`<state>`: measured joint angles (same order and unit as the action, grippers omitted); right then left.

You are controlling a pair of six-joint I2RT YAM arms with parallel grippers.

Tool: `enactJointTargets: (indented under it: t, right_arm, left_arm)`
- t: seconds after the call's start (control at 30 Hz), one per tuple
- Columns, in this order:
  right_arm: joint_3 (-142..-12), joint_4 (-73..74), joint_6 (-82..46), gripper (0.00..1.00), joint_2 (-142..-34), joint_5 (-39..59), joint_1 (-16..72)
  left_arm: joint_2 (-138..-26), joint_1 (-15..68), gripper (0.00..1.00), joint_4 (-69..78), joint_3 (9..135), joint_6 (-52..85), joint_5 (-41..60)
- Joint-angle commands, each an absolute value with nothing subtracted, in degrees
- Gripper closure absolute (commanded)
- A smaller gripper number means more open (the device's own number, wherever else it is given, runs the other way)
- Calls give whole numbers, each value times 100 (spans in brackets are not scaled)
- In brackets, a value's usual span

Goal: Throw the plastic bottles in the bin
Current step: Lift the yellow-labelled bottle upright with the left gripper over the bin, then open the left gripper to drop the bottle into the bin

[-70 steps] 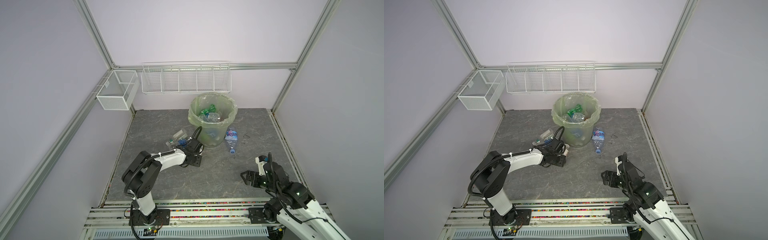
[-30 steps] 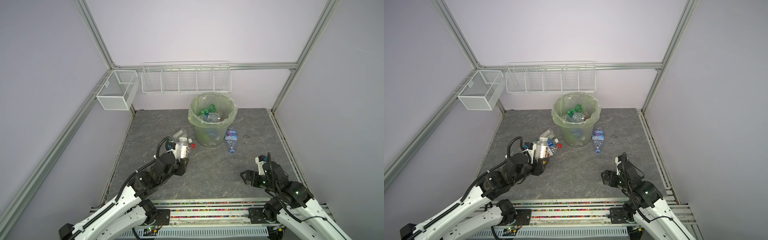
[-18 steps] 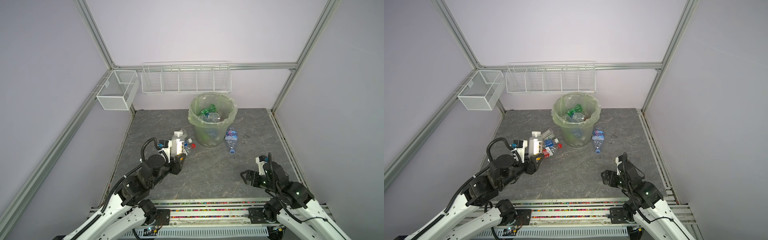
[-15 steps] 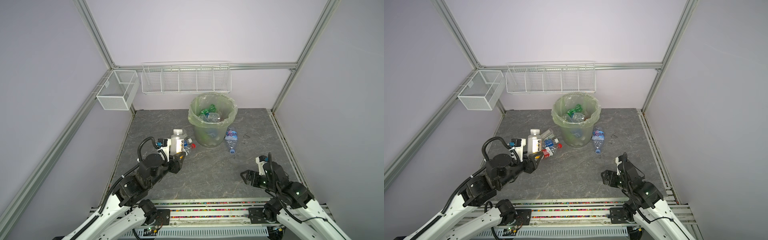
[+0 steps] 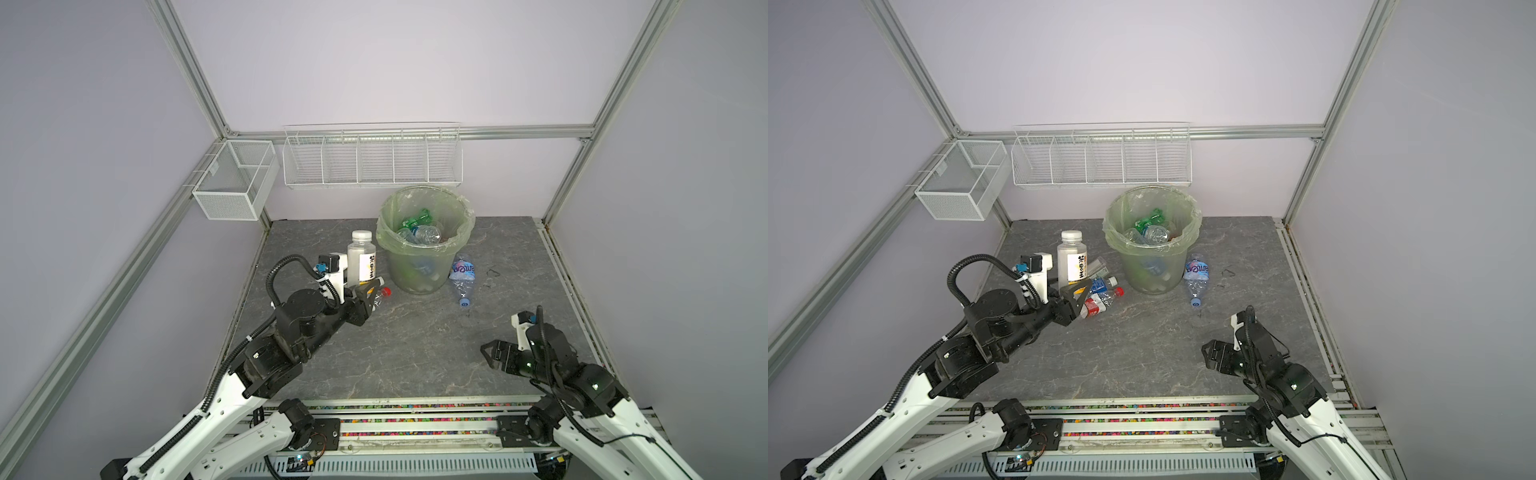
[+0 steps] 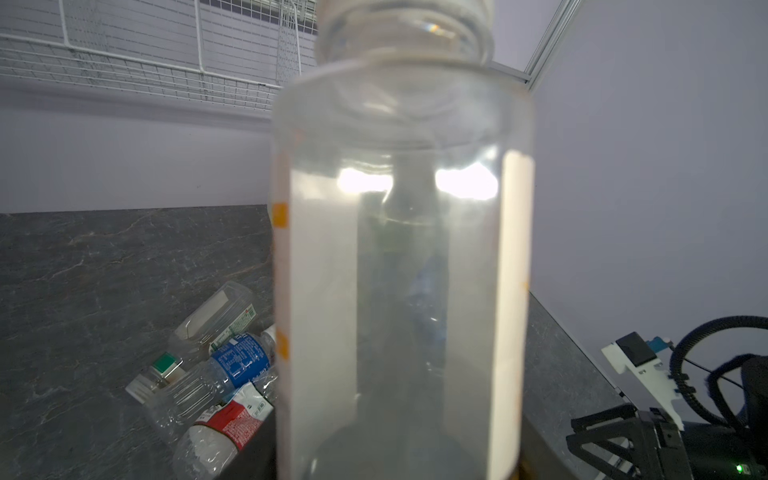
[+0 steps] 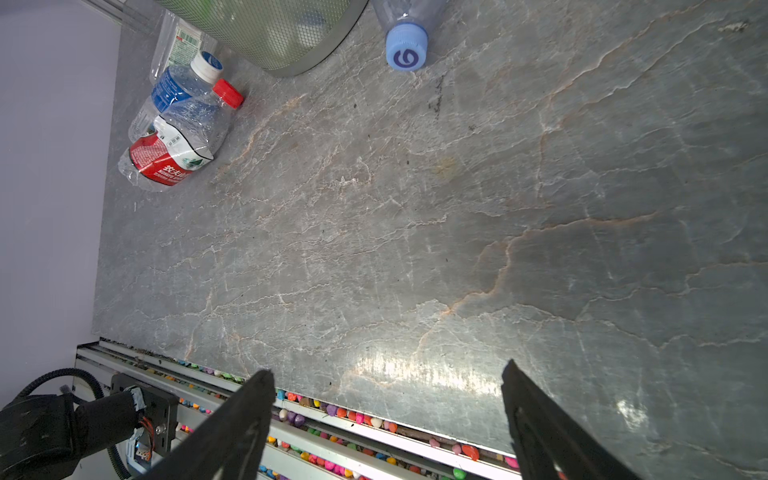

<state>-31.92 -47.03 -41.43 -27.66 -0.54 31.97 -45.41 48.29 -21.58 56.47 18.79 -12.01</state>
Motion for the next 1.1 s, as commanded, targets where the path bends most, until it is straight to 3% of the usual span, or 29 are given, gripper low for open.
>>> enactJointTargets:
  t: [0.0, 0.5, 1.07]
  right_arm:
    - [-3103, -4652, -4225, 12, -2707, -48, 3190]
    - [-3008, -4605, -4169, 12, -2719, -45, 3189]
    - [-3105, -4841, -4086, 12, -2541, -141, 3180]
  left_arm:
    - [-4821, 4847, 67, -1744, 6070, 1603, -1212]
    - [-6317, 4839, 67, -1018, 7190, 1293, -939]
    - [-9056, 4467, 64, -2277, 10040, 1350, -206]
